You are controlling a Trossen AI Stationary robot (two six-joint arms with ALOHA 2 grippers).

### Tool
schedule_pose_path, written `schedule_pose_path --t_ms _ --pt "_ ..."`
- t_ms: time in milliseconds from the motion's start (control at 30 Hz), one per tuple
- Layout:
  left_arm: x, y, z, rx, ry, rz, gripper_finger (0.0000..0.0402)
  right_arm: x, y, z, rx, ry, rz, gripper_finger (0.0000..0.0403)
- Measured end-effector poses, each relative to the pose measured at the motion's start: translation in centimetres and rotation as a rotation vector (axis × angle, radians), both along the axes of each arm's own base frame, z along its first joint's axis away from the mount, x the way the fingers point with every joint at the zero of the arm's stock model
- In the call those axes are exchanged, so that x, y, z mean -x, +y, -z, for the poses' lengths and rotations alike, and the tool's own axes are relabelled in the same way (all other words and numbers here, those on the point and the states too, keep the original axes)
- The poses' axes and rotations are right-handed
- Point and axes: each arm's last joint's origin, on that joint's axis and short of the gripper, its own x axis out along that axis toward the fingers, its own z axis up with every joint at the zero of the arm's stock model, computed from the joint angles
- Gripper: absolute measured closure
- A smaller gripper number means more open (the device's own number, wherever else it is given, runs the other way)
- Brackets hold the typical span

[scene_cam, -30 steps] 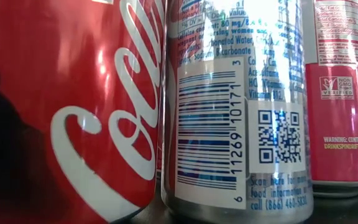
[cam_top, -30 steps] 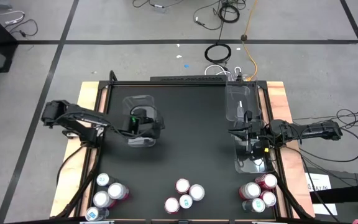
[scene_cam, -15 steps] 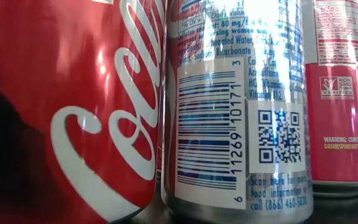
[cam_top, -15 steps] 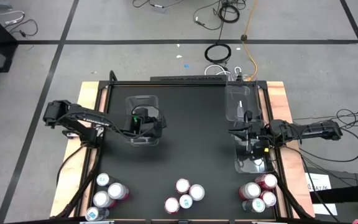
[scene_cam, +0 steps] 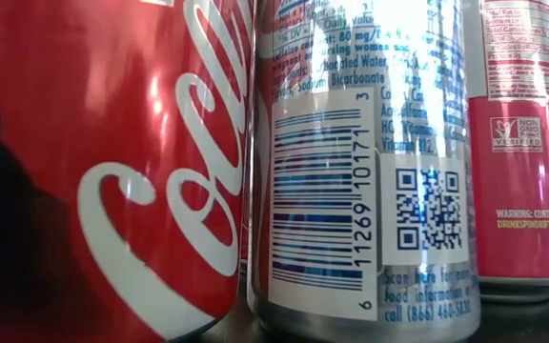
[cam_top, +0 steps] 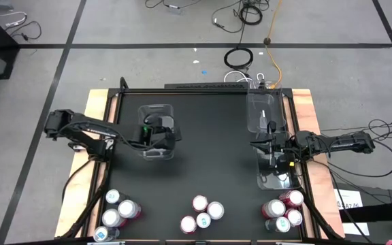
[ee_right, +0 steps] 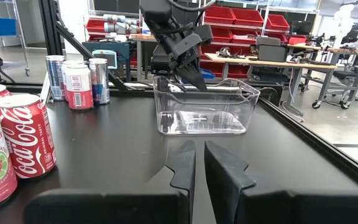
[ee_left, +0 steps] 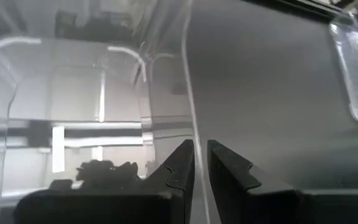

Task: Sort soda cans
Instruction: Move the top transparent bin to the right side of the left transparent bin

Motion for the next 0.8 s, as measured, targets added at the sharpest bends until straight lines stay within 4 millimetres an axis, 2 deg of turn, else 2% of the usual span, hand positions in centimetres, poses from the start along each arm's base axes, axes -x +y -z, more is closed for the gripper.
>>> schedule_pose_path --t_ms 200,533,800 --pt "1.1 0.0 -2.1 -0.069 0.018 0.144 0.0347 0.0 0.0 0.0 0.000 0.000 0.000 0.0376" --pt "2.7 -0.9 -4.7 -0.119 0.096 0.644 0.0347 0.0 0.0 0.0 0.000 0.000 0.000 0.0376" --pt "3.6 -1.7 -5.6 -0.083 0.049 0.746 0.0347 0.0 0.0 0.0 0.000 0.000 0.000 0.0376"
